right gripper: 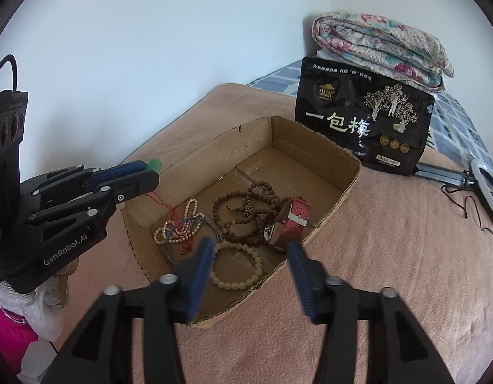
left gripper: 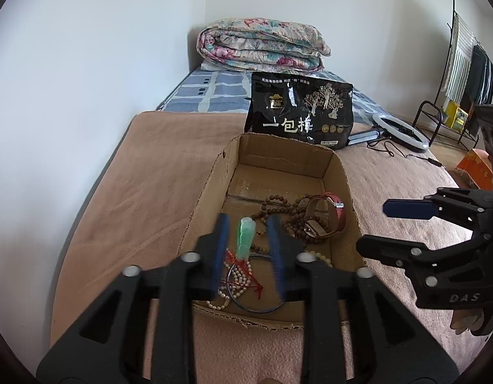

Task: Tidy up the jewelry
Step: 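Open both tools to drop the pendant and bracelet into the box, then move both tools back toward the two small white pearl studs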

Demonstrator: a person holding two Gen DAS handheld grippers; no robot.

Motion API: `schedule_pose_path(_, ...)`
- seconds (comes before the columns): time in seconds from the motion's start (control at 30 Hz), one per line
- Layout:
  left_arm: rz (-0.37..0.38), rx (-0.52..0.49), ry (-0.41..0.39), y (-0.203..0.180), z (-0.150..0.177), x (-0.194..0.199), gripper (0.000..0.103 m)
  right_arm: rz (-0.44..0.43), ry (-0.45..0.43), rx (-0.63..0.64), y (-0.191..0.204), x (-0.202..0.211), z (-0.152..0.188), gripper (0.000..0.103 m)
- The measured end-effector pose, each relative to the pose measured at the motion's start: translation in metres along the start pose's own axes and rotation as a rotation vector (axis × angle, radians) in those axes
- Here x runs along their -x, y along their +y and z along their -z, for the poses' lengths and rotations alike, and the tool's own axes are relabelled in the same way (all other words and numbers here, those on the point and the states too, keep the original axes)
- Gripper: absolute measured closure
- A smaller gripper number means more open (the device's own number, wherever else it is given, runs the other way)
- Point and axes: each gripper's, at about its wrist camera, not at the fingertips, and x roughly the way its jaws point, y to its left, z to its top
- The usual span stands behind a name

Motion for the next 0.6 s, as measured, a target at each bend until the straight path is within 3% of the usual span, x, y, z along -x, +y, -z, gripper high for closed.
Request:
schedule_pose_path(0.03,-0.001,0.005,-0.009,0.0,0.0,0.002,0.061,0.006,-0.008,-0.001,0.0,0.002,0.0,0.037)
schedule_pose_path(0.27,-0.006,0.005,-0.018,-0.001,-0.001,0.009,0.061,0.03,-0.046,-0.009,-0.001,0.018,0.002,0.018)
schedule_pose_path(0.6,-0.004,0.004,-0.036,-0.016,-0.006,0.03,0.061,0.06,-0.094,-0.029,-0.009,0.044,0.007,0.01)
